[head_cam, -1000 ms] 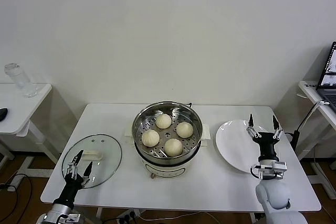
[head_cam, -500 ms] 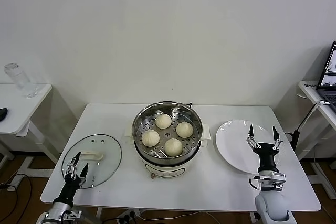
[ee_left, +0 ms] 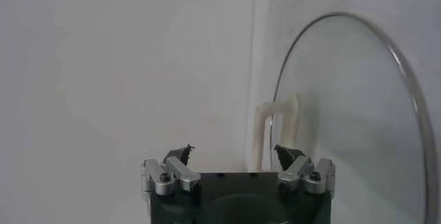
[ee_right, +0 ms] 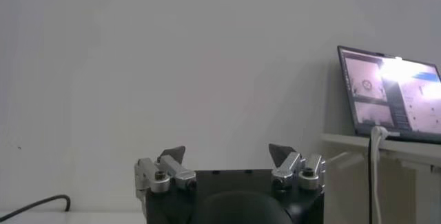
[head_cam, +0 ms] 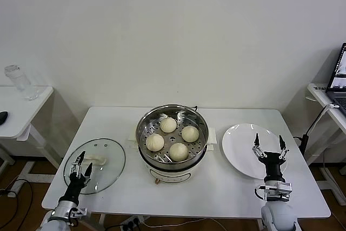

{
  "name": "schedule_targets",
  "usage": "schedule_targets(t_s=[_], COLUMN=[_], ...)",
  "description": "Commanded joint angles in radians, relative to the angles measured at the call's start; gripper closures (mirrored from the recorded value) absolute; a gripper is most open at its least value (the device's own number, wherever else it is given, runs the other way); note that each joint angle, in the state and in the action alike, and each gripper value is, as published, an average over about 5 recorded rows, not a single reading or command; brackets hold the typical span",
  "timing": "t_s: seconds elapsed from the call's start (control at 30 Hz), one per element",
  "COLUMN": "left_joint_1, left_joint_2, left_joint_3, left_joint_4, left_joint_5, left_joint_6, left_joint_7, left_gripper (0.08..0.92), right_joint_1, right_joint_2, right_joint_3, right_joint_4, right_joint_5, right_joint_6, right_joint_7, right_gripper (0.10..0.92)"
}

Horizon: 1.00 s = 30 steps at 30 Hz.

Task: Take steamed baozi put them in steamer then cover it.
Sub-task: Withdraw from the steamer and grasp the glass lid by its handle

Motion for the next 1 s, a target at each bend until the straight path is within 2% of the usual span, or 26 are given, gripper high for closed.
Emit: schedule_targets(t_s=[0.03,0.77,0.87,1.0], left_joint_1=[-0.078,-0.161,-0.162,-0.162], left_joint_2=[0.0,-0.005,-0.007,-0.01], left_joint_3=[0.03,0.07,0.069,0.065], left_joint_4=[0.038,0.145,0.154,0.156], left_joint_5=[0.005,0.012,0.012,0.008], left_joint_6=[0.01,0.001,-0.002,-0.005], left_joint_7=[0.002,0.004,0.007,0.017], left_gripper=[0.177,0.177,0.214,0.322], right_joint_1=[-0.006,-0.008,-0.007,-0.003], right_joint_2=[0.006,0.008,0.007,0.005], right_joint_3=[0.004,0.009,0.009,0.009], right_joint_4=[0.0,0.014,0.014,0.012], right_joint_5=[-0.007,-0.015,-0.016,-0.018], right_joint_6=[0.002,0.002,0.002,0.002], right_joint_7=[-0.001,-0.002,-0.002,-0.002], right_gripper=[0.203,0.203,0.203,0.203])
